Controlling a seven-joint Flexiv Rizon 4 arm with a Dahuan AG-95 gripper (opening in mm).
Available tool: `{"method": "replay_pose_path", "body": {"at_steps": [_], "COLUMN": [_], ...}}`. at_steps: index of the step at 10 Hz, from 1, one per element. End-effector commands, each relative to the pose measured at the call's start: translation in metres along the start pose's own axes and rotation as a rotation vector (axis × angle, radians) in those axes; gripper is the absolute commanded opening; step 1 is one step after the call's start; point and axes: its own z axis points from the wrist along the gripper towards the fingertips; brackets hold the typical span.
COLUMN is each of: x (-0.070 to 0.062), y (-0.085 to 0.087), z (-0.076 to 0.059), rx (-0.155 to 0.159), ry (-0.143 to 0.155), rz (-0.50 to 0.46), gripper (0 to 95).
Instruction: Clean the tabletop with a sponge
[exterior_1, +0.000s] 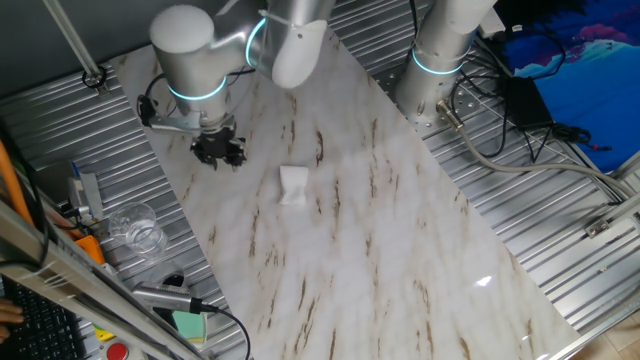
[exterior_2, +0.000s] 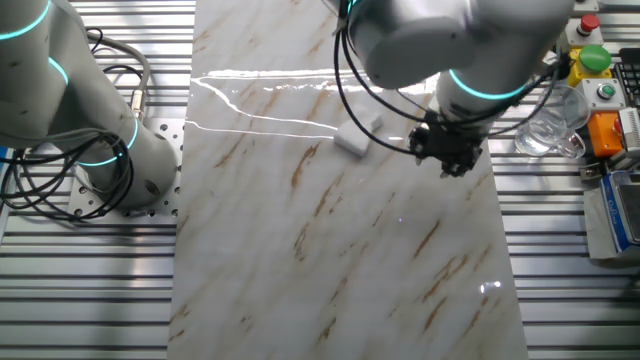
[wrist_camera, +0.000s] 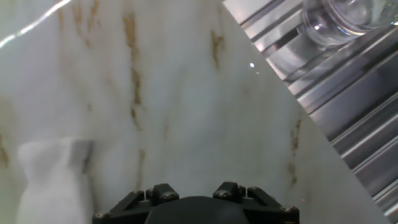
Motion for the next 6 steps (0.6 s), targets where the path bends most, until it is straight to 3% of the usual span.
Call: {"method": "replay_pose_path", "body": {"at_steps": [1,6], "x": [0.0067,0.0092], "y": [-0.0008,-0.0008], "z": [0.0015,0.0008], "rx": [-0.002,-0.002], "ry": [-0.007,-0.007], "rz": [-0.003,-0.01], "gripper": [38.0,38.0]}}
